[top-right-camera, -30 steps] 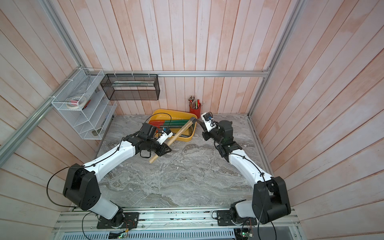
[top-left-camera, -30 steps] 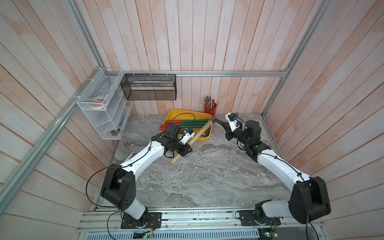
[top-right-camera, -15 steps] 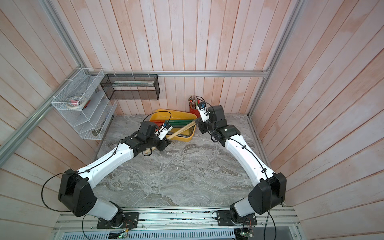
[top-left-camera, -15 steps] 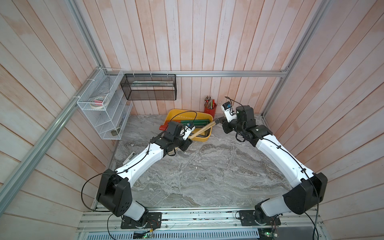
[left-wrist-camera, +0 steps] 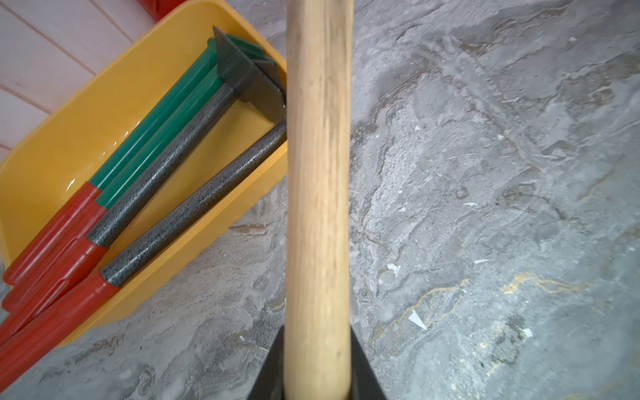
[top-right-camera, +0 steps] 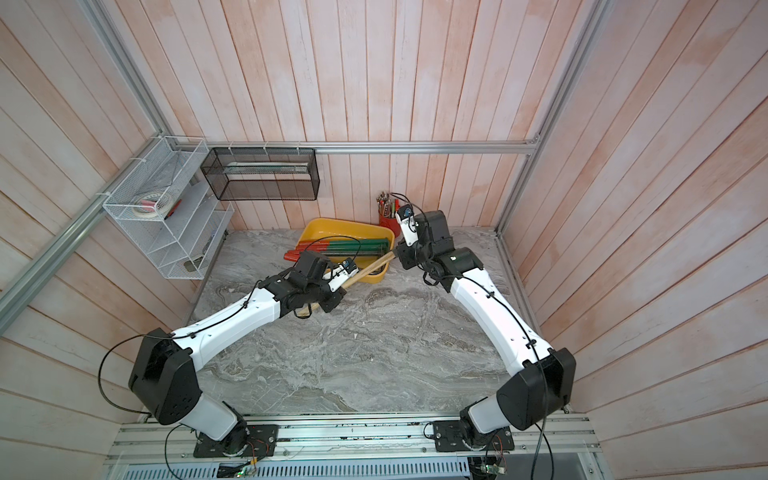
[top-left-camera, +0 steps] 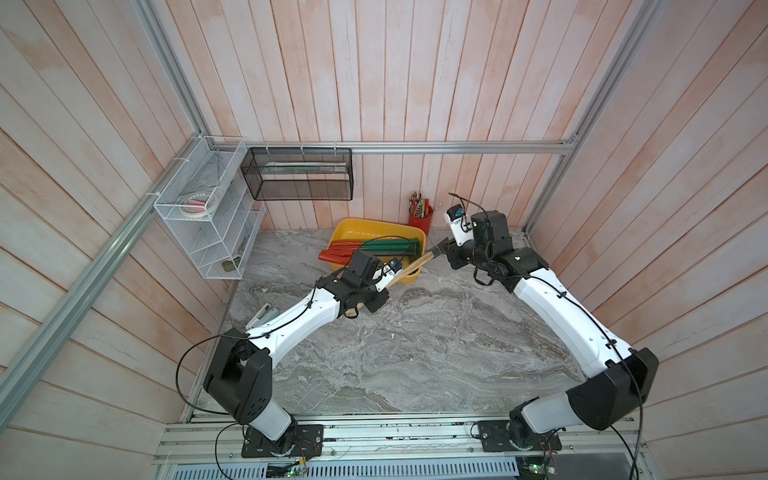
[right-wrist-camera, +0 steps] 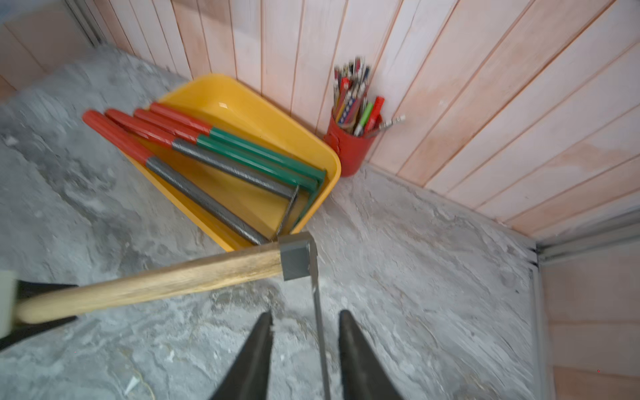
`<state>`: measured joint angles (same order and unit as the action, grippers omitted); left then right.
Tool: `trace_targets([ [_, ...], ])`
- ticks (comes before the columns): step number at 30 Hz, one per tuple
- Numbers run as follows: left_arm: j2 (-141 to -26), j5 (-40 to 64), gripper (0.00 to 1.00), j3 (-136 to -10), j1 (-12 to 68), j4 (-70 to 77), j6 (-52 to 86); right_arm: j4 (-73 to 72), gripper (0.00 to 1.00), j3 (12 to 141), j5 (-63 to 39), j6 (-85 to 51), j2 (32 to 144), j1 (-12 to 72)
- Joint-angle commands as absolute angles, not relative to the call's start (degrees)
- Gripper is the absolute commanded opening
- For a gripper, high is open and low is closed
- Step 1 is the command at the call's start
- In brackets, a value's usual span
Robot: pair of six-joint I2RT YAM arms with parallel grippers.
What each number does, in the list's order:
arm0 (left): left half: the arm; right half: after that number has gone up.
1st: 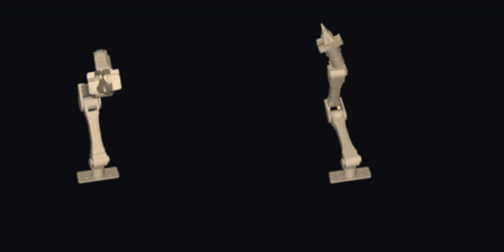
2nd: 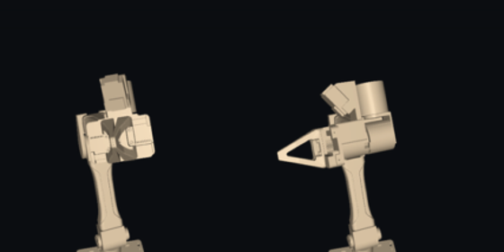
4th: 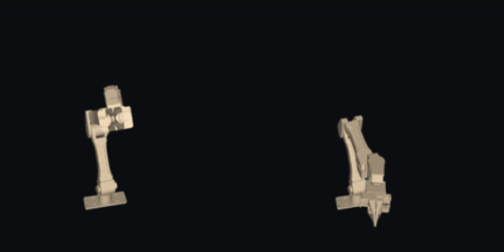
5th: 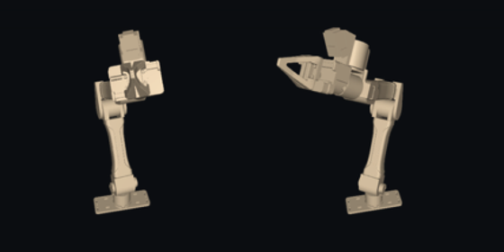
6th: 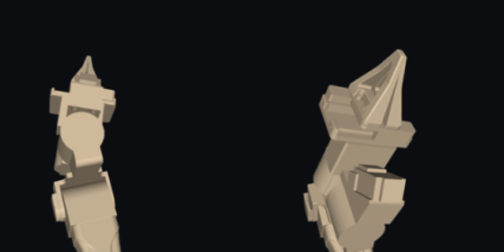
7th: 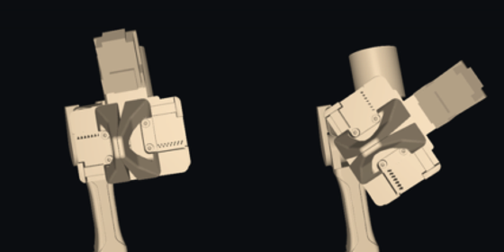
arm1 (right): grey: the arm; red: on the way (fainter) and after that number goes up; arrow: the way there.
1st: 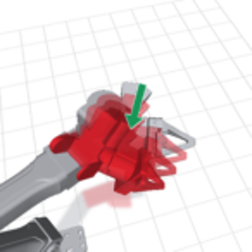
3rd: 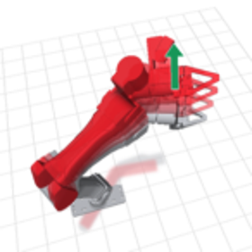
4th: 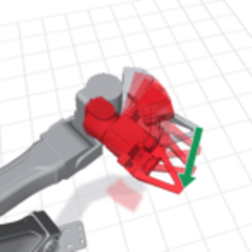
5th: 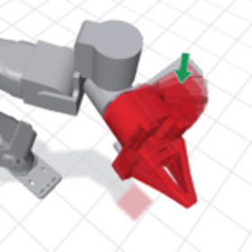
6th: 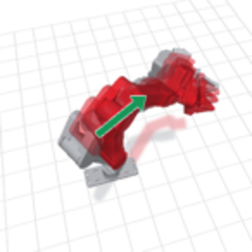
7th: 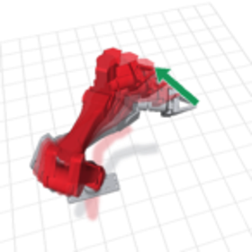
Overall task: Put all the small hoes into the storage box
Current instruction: Place the hoe in the storage box.
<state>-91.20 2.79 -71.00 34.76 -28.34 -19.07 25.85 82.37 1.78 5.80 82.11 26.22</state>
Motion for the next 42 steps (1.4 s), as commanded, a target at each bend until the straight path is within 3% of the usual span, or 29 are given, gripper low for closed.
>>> trace_targets([
  [1,-91.21,3.33,0.00,-70.84,34.16,-26.60,-15.70,10.64,0.48,72.96,-5.86,2.00,74.09,25.26],
  [8,-89.27,16.78,0.00,-72.36,31.08,-27.96,-12.55,-10.60,0.53,54.50,-21.93,-3.24,63.70,15.94],
  [14,-87.08,36.09,0.00,-74.40,26.11,-30.45,-10.40,-18.23,0.51,45.38,-21.97,-0.92,63.24,14.94],
  [20,-86.61,45.34,0.00,-73.75,25.31,-31.94,-9.76,-20.83,0.51,47.05,-19.95,3.50,64.87,15.99],
  [29,-86.83,46.49,0.00,-73.56,26.13,-34.01,-10.68,-19.57,0.49,55.58,-20.78,8.09,72.71,17.74],
  [39,-87.03,46.24,0.00,-74.94,26.36,-35.90,-11.09,-19.31,0.48,56.71,-21.07,9.44,75.14,19.25],
  [42,-87.79,46.61,0.00,-75.85,26.94,-36.42,-11.44,-19.38,0.38,57.12,-21.09,9.87,75.98,19.24],
])
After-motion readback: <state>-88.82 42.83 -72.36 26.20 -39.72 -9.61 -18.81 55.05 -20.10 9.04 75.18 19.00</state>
